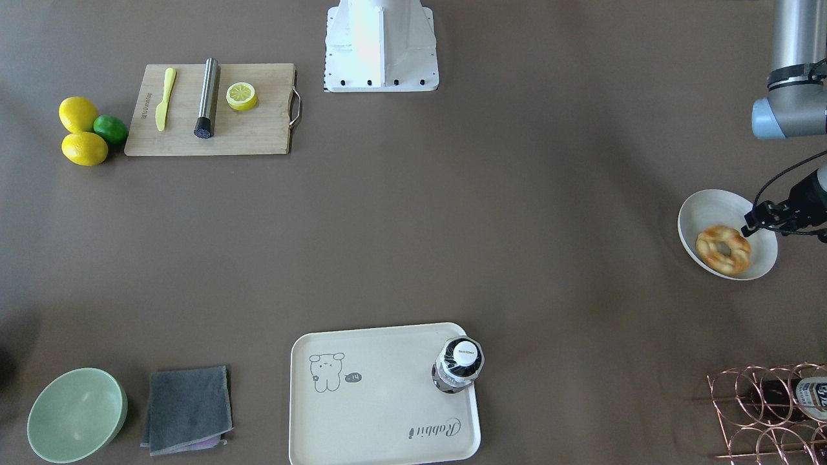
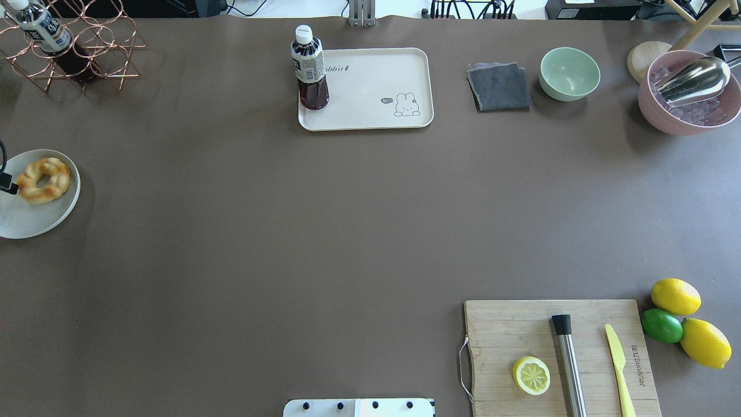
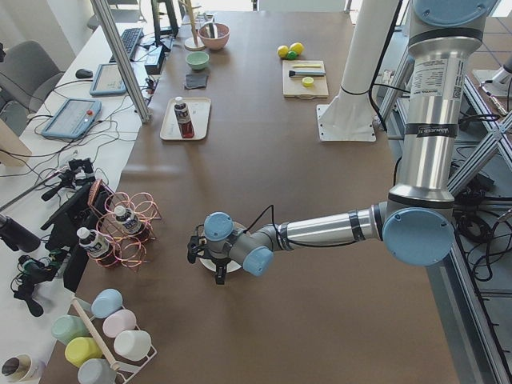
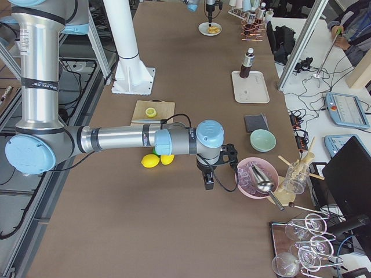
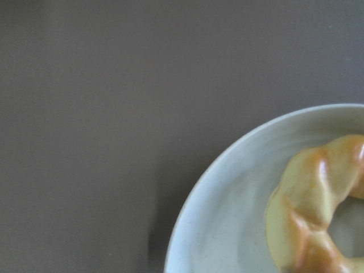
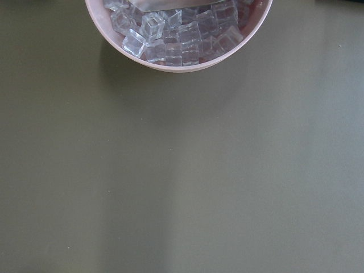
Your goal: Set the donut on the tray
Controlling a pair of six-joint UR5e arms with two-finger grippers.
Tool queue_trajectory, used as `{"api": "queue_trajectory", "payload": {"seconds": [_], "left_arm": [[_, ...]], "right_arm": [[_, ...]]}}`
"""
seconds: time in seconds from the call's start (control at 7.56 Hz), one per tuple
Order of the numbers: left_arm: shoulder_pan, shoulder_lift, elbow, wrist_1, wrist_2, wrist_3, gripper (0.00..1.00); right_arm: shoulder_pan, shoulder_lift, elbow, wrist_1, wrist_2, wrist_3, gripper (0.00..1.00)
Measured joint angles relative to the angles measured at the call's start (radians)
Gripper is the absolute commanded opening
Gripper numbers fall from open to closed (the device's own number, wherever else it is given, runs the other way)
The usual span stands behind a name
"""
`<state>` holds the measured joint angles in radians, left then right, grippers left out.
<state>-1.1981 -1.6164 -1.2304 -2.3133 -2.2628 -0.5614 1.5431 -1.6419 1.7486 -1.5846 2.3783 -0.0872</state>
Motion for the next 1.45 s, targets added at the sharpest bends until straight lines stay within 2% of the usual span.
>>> {"api": "queue_trajectory", "payload": {"seconds": [0.13,0.26,0.4,0.93,1.19,1.45], "left_arm": [[0.000,0.002,0.004,-0.001,-0.001,0.000,0.48],[0.001,0.006,0.007,-0.006,-0.001,-0.002,0.03],[0.001,0.012,0.010,-0.011,0.000,-0.004,0.00],[0.007,0.009,-0.008,-0.010,-0.023,-0.052,0.00],[0.005,-0.022,-0.080,0.024,-0.131,-0.172,0.00],[0.012,-0.064,-0.207,0.112,-0.175,-0.358,0.00]], "right_arm": [[0.000,-0.002,0.003,0.000,0.000,0.003,1.00],[0.000,-0.005,0.006,0.000,0.001,0.004,1.00],[0.000,-0.007,0.009,0.000,0.002,0.004,1.00],[0.000,-0.013,0.040,0.001,0.012,0.027,1.00],[-0.025,0.035,0.056,0.003,0.035,0.112,1.00],[-0.103,0.078,0.116,0.003,0.057,0.321,1.00]]}}
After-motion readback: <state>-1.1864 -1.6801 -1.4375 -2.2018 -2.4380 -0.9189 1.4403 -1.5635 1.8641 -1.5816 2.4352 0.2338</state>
